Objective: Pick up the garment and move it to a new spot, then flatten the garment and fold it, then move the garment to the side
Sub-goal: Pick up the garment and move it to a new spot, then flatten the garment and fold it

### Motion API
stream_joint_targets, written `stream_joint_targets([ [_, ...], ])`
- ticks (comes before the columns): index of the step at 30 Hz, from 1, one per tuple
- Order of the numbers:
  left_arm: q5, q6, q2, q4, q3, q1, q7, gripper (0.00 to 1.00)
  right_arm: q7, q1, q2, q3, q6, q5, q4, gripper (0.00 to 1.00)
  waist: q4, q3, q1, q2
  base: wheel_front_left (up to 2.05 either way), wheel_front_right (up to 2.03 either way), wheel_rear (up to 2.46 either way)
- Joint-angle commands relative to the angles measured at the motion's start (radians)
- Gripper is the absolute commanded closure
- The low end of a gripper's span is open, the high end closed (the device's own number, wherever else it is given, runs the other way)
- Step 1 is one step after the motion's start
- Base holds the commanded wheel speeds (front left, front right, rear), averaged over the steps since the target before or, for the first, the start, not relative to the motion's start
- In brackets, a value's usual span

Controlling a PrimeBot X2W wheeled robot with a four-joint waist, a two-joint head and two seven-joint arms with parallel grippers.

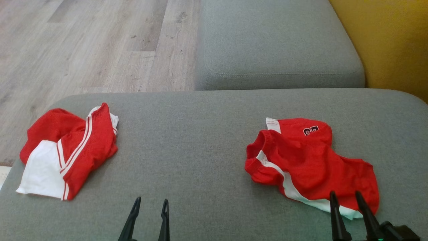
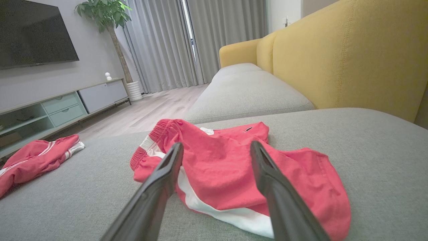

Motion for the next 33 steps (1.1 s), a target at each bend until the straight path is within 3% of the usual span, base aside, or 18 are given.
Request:
stream_joint_targets([
  [1,0.013,-0.004,-0.018,-0.03,0.045,-0.032,-0.009,0.0,-0.004,-0.042,-0.009,0.022,-0.001,-0.01,-0.028,0.0,0.001,0.001,0.0,0.0,0.0,0.0,0.0],
  [13,0.022,-0.033,-0.033,-0.015,0.054,-0.024,-0.01,0.0,-0.004,-0.045,-0.009,0.031,-0.001,-0.015,-0.024,0.0,-0.017,-0.001,0.0,0.0,0.0,0.0,0.0],
  [23,-0.04,-0.097,-0.045,0.11,-0.006,-0.105,0.003,0.0,-0.004,-0.059,-0.009,0.066,-0.001,-0.026,-0.005,0.0,-0.113,0.036,0.0,0.0,0.0,0.0,0.0],
  [29,-0.117,-0.155,-0.049,0.131,-0.089,-0.27,0.153,0.0,-0.004,-0.071,-0.009,0.075,-0.001,-0.036,-0.009,0.0,-0.169,0.082,0.0,0.0,0.0,0.0,0.0],
  [33,-0.238,-0.181,-0.049,0.125,-0.174,-0.438,0.291,0.0,-0.004,-0.088,-0.009,0.089,-0.001,-0.045,-0.012,0.0,-0.204,0.127,0.0,0.0,0.0,0.0,0.0],
])
